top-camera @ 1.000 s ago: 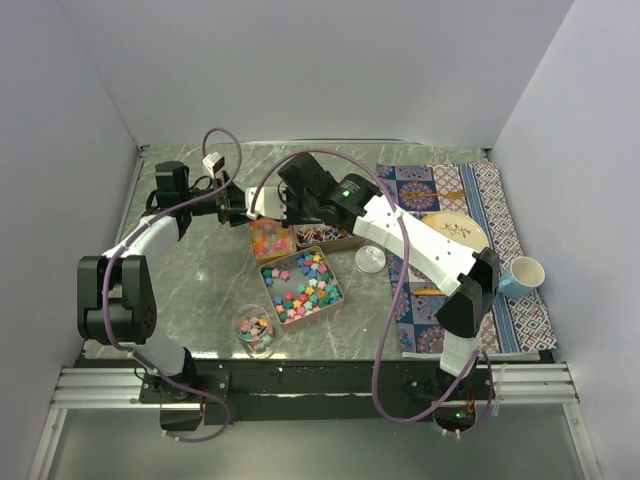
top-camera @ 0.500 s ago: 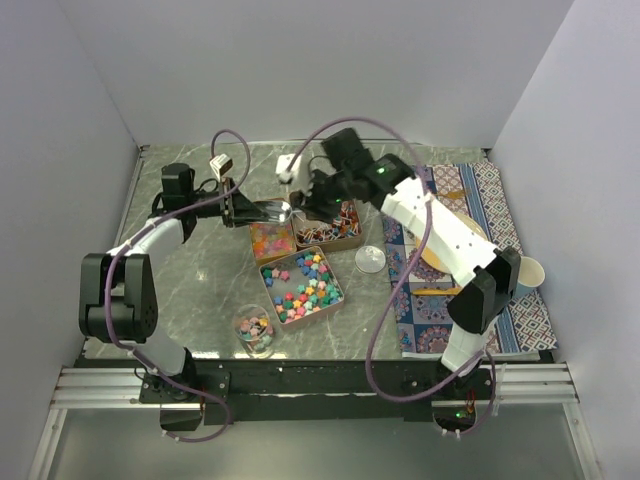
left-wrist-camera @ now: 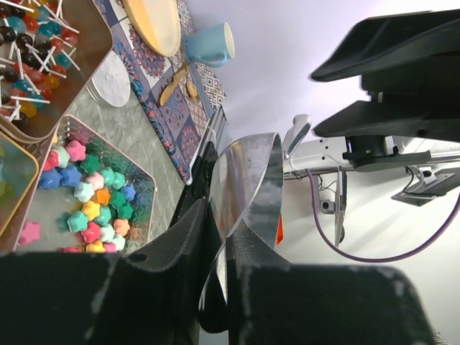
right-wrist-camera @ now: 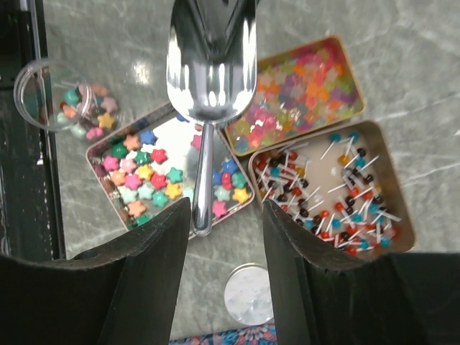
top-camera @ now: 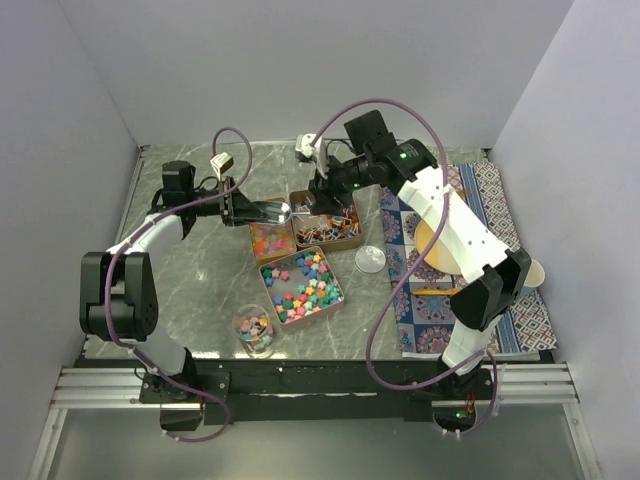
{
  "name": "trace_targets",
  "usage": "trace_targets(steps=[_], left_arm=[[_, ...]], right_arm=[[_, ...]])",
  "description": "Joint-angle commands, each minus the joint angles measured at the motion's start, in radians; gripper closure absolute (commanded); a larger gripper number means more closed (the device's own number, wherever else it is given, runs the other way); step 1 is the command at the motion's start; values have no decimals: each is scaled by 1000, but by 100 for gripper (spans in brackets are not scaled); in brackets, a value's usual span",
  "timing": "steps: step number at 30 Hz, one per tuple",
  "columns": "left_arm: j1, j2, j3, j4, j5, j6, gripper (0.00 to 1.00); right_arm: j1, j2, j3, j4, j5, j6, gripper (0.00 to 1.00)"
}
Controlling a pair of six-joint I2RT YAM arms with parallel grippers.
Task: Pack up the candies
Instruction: Adjust the spatula.
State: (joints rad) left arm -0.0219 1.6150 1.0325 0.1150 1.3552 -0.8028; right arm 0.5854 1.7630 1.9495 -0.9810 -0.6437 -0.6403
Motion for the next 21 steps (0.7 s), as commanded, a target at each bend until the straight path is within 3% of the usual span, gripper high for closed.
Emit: trace_targets(steps=[1,14,21], left_arm=[[-12,0,15,48,39,-6,99],[-18,2,23,81,41,-44,99],[-16,2,17,94,42,-52,99]], right_arm=[[22,10,74,-11,-31,-4,48],[77,67,69,-61,55,-65,46],[77,82,92,-64,58,-59,56]])
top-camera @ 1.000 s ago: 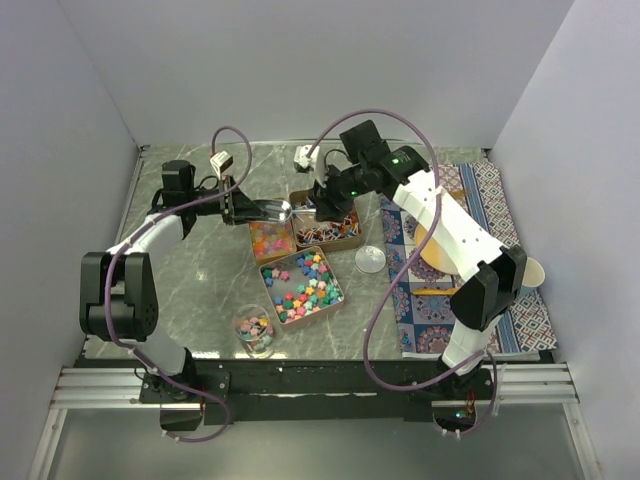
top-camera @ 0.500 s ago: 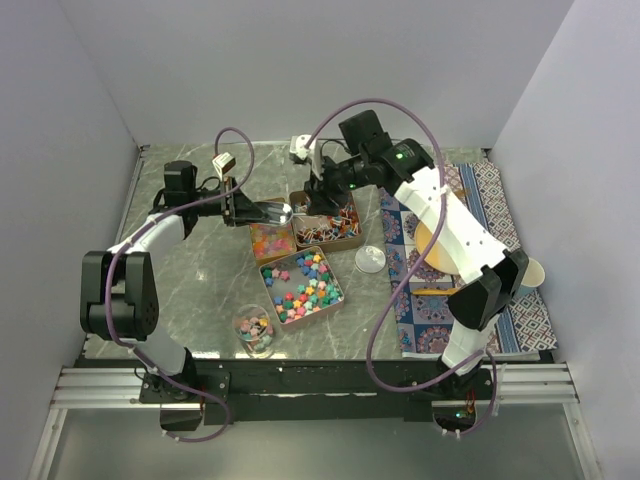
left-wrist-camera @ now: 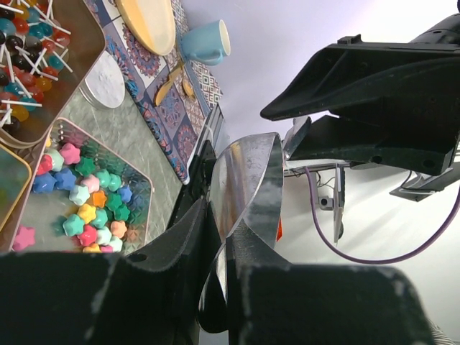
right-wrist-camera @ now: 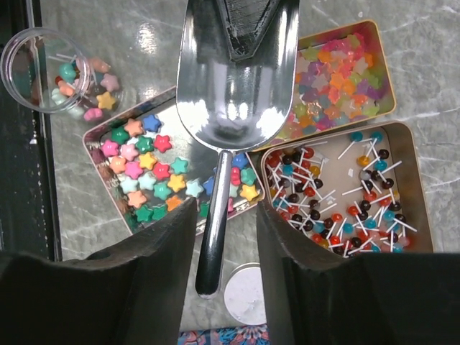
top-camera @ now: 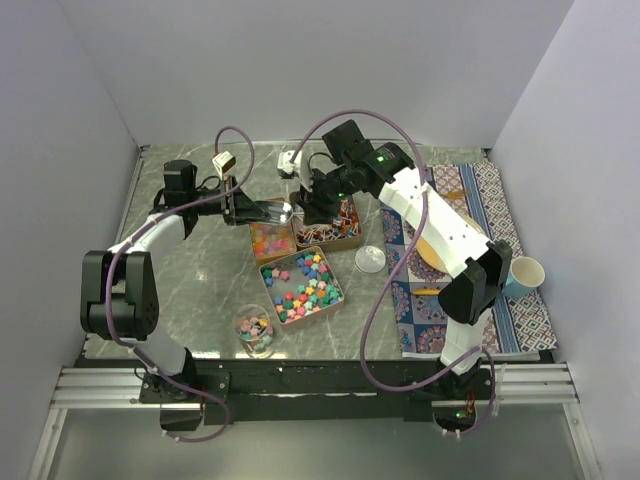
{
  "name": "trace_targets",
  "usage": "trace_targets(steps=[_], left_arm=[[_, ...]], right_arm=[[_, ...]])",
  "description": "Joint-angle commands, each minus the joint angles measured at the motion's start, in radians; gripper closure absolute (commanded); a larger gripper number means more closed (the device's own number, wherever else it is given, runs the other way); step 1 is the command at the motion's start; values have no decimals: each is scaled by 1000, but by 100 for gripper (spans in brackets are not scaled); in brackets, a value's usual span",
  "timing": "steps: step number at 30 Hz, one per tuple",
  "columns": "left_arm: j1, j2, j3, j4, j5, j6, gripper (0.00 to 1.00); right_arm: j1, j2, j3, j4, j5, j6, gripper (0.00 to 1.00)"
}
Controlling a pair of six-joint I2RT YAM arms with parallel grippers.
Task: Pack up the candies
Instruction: Adjust the spatula.
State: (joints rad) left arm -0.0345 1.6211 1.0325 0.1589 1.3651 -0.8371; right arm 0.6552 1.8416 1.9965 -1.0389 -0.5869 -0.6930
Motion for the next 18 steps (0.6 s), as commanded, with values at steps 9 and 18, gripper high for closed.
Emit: trace_targets(steps=[9,18], left_arm=[[-5,-4,14,56,29,-22,99],[-2,-15,6,44,9,-22,94]], right_arm=[[11,19,67,2,-39,24,64],[40,48,81,-9,-8,10,100]])
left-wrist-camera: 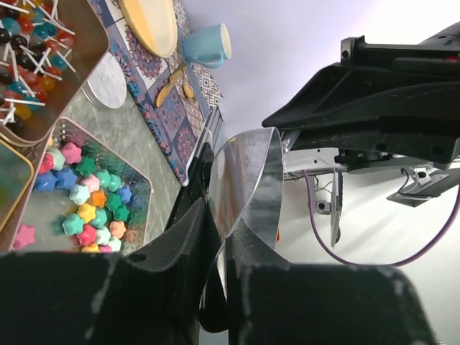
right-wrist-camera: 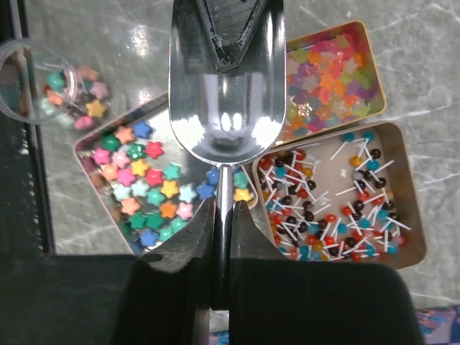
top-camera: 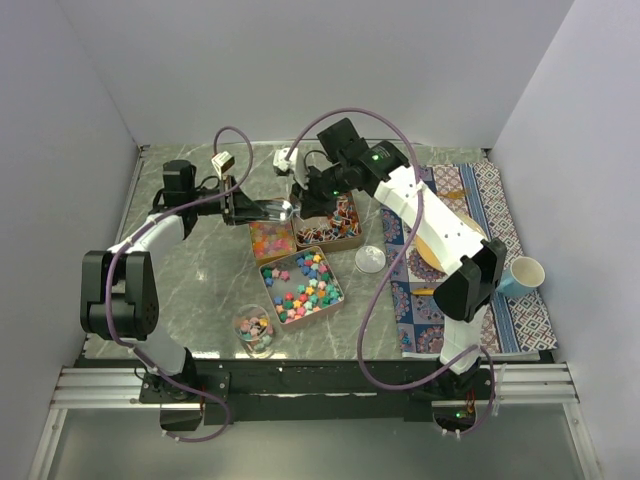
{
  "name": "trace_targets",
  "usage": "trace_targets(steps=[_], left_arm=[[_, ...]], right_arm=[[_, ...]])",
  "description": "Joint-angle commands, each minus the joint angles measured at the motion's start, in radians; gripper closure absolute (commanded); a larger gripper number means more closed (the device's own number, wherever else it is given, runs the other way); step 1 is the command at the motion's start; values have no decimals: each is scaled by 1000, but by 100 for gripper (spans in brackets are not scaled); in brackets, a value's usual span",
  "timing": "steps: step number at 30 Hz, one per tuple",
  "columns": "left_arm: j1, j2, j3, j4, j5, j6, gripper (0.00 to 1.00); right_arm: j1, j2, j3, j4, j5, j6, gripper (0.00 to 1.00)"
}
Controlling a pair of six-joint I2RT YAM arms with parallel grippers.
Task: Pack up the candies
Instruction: Adjust the spatula, then scoop the fake candies from the storage box.
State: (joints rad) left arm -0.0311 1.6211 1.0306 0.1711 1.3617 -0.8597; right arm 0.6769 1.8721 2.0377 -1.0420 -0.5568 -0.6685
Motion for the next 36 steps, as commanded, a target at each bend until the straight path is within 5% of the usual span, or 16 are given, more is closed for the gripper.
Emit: trace_targets(steps=[1,7,13,22,36], left_arm=[[-4,-18,11,18,-7,7,83],[124,-9,224,-334,-185,197,43],[226,-10,298,-515,-441,356,39],[235,-222,8,-415,-501,327,40],[346,-518,-205,-400,-518,309,38]], right_arm=[[16,10,38,-9,-22,-11,100],[-26,-75,-5,-212,89,-201,100],[-31,-249,-261,-296,311,-566,100],[42,-203,-266,-386,529,-982,100],[222,-68,-323,-273,724,-1050,100]])
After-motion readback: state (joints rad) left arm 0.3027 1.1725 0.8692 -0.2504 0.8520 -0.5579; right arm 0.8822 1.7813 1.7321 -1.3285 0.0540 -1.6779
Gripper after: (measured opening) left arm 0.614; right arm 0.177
